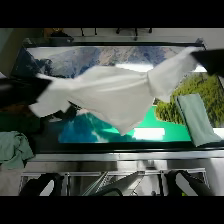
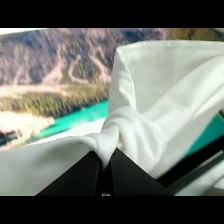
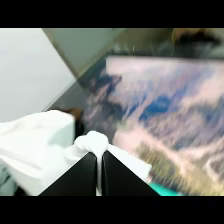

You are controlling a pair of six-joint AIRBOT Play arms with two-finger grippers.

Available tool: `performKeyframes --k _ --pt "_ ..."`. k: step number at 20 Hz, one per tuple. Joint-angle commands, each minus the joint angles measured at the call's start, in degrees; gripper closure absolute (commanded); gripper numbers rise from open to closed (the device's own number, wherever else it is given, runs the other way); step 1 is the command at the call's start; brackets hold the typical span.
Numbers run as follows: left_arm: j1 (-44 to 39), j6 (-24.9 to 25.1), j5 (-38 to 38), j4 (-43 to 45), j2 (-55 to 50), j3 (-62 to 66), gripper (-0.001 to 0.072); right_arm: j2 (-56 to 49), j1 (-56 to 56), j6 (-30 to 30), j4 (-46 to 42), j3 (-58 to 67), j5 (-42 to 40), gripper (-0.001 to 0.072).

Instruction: Fold the shirts.

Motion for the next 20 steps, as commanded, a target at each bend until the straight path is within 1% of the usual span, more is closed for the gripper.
performKeyframes --k 1,3,5,7,10,11,12,13,15,16,17,18,20 --pt "-4.1 0.0 0.8 -0.1 -10.1 -11.1 0.0694 -5.1 0.1 -0.5 0.5 -15.5 0.3 0.0689" --pt "-4.0 1.8 4.4 -0.1 -16.5 -16.0 0.0694 -9.5 0.1 -5.2 0.6 -23.8 -3.1 0.0689" --pt "-2.9 3.0 9.1 -0.3 -23.1 -17.9 0.0694 -14.3 0.1 -9.3 0.6 -27.5 -6.3 0.0689" --pt "-1.2 3.1 12.3 -1.4 -28.7 -17.9 0.0694 -19.1 0.1 -10.1 0.6 -27.8 -7.1 0.0689" --pt "1.2 4.1 12.5 -5.1 -35.1 -17.9 0.0689 -24.3 0.1 -10.1 0.5 -27.8 -7.1 0.0688" --pt "2.1 4.1 12.2 -6.0 -36.7 -17.9 0.0642 -25.6 0.2 -10.1 0.6 -27.8 -6.9 0.0682" --pt "2.7 4.3 11.7 -6.6 -37.6 -17.9 0.0297 -26.4 0.1 -10.1 0.5 -27.8 -6.8 0.0651" --pt "3.5 4.2 10.9 -6.7 -38.1 -17.9 0.0004 -26.8 0.1 -10.1 0.5 -27.8 -6.8 0.0545" --pt "5.6 4.3 7.6 -6.6 -37.7 -17.9 0.0004 -26.6 -0.5 -10.1 -0.7 -27.7 -6.6 0.0500" --pt "6.7 4.3 6.1 -6.5 -37.0 -17.9 0.0005 -26.2 -0.7 -10.1 -2.3 -27.7 -6.6 0.0382" --pt "8.0 4.5 4.9 -6.5 -35.9 -17.9 0.0005 -25.7 -1.0 -10.1 -4.5 -27.7 -6.3 0.0298" --pt "9.0 4.5 3.8 -6.5 -34.8 -17.9 0.0005 -25.2 -1.5 -9.8 -6.9 -27.7 -5.6 0.0267" --pt "10.3 4.5 1.2 -6.0 -32.4 -18.3 0.0005 -24.3 -2.4 -8.3 -11.7 -27.7 -4.5 0.0267"
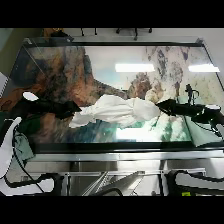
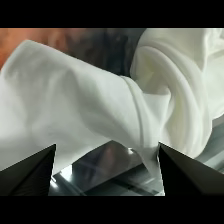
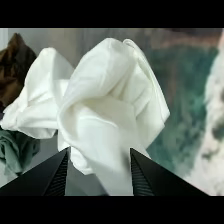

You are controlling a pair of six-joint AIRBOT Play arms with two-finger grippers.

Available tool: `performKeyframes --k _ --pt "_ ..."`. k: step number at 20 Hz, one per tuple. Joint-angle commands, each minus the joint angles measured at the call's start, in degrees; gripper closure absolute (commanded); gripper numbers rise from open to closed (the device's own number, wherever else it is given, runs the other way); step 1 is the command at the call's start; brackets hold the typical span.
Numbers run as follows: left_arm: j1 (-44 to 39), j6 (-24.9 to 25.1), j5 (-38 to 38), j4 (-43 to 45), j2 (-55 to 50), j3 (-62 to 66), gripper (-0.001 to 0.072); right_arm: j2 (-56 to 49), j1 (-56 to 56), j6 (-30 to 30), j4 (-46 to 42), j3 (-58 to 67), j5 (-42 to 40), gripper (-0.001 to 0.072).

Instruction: Fold the shirts.

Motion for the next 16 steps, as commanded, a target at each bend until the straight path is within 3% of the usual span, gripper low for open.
performKeyframes --k 1,3,9,16 --pt "2.6 0.2 -4.1 0.2 3.7 -1.7 0.0005 1.2 -1.2 2.3 -8.5 0.0 1.7 0.0266" --pt "2.9 0.3 -1.7 1.4 6.3 -6.4 0.0004 1.4 -0.9 3.0 -10.3 -0.2 2.4 0.0181" --pt "2.9 0.8 8.4 2.7 5.8 -18.6 0.0005 1.0 -0.2 2.8 -13.2 -0.2 -1.4 0.0181" --pt "3.0 1.2 10.1 2.4 0.3 -13.8 0.0004 -4.0 2.6 2.8 -15.4 -0.2 -4.8 0.0178"
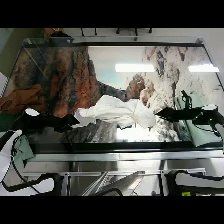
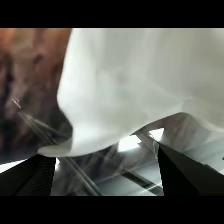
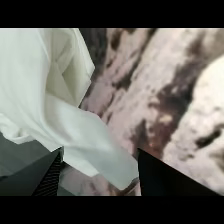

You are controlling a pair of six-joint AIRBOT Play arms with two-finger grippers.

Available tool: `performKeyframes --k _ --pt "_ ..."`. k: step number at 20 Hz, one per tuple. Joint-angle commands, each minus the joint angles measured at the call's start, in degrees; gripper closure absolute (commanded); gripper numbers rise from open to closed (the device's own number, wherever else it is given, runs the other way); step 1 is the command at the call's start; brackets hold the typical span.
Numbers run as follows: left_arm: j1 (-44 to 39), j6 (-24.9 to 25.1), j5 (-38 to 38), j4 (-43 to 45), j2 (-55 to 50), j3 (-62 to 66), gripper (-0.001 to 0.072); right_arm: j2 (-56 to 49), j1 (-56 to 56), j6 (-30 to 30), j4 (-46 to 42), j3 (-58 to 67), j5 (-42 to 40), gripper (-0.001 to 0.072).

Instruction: Fold the shirts.

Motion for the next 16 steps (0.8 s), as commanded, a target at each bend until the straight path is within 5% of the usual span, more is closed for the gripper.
performKeyframes --k 1,2,5,7,10,16 --pt "0.0 0.2 1.8 0.9 -3.1 2.8 0.0005 -3.3 3.1 0.0 -0.9 0.0 -1.0 0.0179" --pt "0.0 0.2 1.5 0.8 -3.6 3.4 0.0026 -4.2 4.9 -0.1 -0.8 0.0 -1.1 0.0183" --pt "0.0 0.9 0.6 -0.6 -4.2 4.5 0.0510 -5.2 9.3 -0.7 -0.7 0.0 -2.1 0.0197" --pt "0.0 1.4 0.7 -0.6 -3.3 4.5 0.0693 -5.1 10.9 -1.3 0.2 0.1 -2.8 0.0414" --pt "0.0 1.7 1.1 -1.7 -0.8 4.5 0.0694 -4.3 11.0 -3.1 5.8 0.2 0.2 0.0688" --pt "2.2 6.9 -4.3 -18.1 13.4 10.4 0.0695 6.9 7.9 -3.0 20.8 8.7 11.0 0.0690"
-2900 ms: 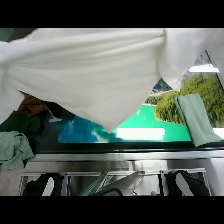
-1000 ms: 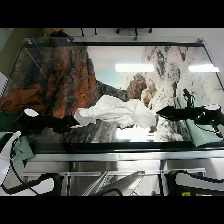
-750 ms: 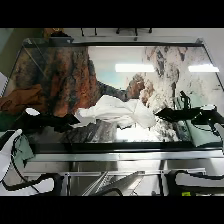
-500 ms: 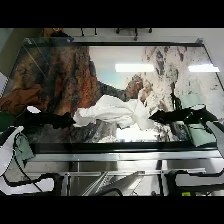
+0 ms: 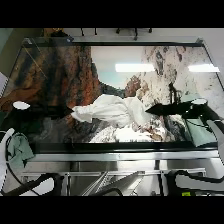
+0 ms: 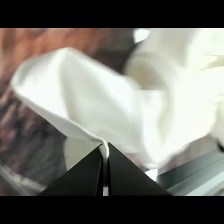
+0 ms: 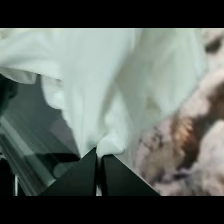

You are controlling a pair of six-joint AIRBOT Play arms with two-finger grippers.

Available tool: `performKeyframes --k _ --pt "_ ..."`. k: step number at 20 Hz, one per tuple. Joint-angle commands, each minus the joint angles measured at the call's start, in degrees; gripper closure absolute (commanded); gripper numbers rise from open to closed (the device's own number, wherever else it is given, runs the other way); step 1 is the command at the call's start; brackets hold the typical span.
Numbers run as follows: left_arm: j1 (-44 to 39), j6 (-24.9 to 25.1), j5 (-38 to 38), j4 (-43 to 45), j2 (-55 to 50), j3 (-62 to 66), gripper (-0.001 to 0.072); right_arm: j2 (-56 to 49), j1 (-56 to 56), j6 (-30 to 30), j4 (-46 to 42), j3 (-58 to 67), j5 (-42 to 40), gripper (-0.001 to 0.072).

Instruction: Fold the shirts.

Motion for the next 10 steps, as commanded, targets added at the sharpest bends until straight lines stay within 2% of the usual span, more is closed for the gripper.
performKeyframes --k 1,4,6,8,10 --pt "1.7 2.0 -4.8 -9.9 9.0 7.2 0.0694 7.5 -3.2 -0.3 13.8 7.9 6.2 0.0690" --pt "5.4 2.2 -3.5 -20.7 17.1 21.2 0.0694 11.9 -7.8 -0.4 29.8 20.4 6.6 0.0690" --pt "8.6 2.2 1.1 -24.4 21.0 32.9 0.0695 12.7 -11.0 -0.4 39.5 30.6 5.7 0.0690" --pt "11.6 2.3 6.4 -24.3 23.9 44.6 0.0695 12.7 -13.7 -0.9 44.5 40.4 3.6 0.0690" --pt "15.7 2.4 10.4 -22.7 26.1 54.9 0.0694 12.7 -15.9 -1.0 45.7 49.0 0.9 0.0690"
